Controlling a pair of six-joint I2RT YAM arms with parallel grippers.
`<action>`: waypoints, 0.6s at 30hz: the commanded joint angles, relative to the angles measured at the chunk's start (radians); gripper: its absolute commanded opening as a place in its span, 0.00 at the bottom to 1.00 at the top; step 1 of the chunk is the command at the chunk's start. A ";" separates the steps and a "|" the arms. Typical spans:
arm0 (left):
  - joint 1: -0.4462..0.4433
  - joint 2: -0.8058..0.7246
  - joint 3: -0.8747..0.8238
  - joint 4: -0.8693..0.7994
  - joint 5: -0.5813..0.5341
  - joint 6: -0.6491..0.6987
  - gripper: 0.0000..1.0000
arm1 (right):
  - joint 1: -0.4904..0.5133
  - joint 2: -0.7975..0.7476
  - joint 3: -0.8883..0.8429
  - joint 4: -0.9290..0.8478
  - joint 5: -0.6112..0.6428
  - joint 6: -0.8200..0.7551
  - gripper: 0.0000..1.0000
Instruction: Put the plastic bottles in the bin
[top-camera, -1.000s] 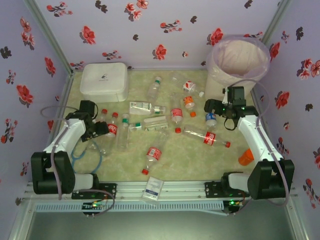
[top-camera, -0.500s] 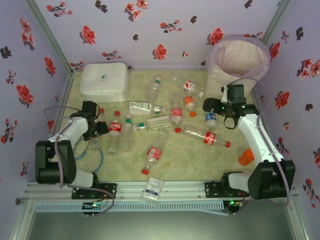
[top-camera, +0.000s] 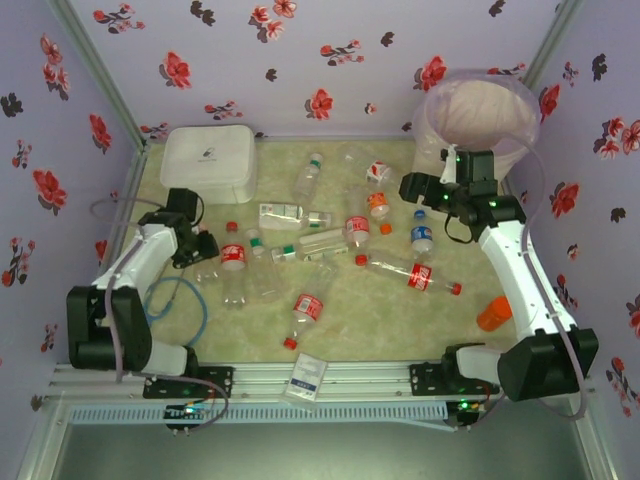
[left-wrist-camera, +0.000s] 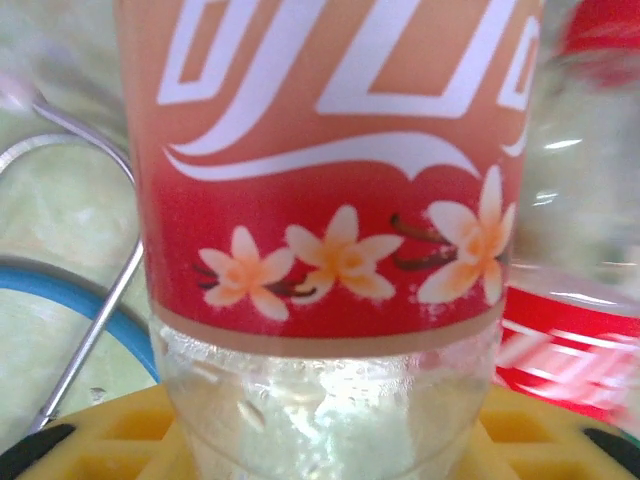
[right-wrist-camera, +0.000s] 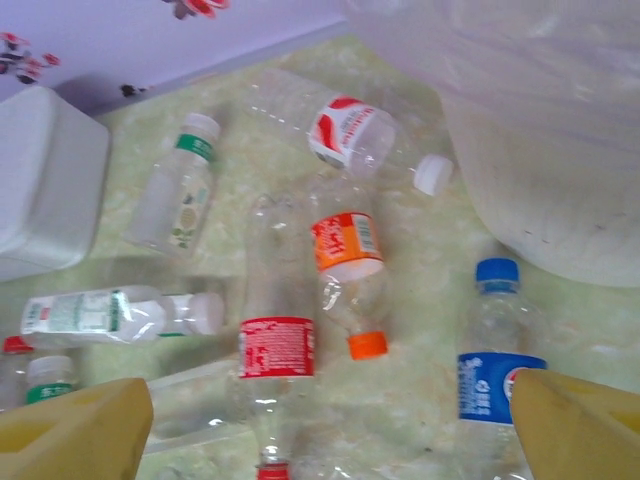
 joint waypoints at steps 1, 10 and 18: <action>-0.040 -0.087 0.087 -0.115 -0.008 0.030 0.45 | 0.033 -0.021 0.032 0.064 -0.103 0.084 0.88; -0.358 -0.107 0.192 0.113 0.267 0.137 0.36 | 0.231 0.142 0.175 0.203 -0.336 0.192 0.73; -0.493 -0.076 0.183 0.320 0.371 0.188 0.31 | 0.318 0.268 0.210 0.362 -0.363 0.283 0.81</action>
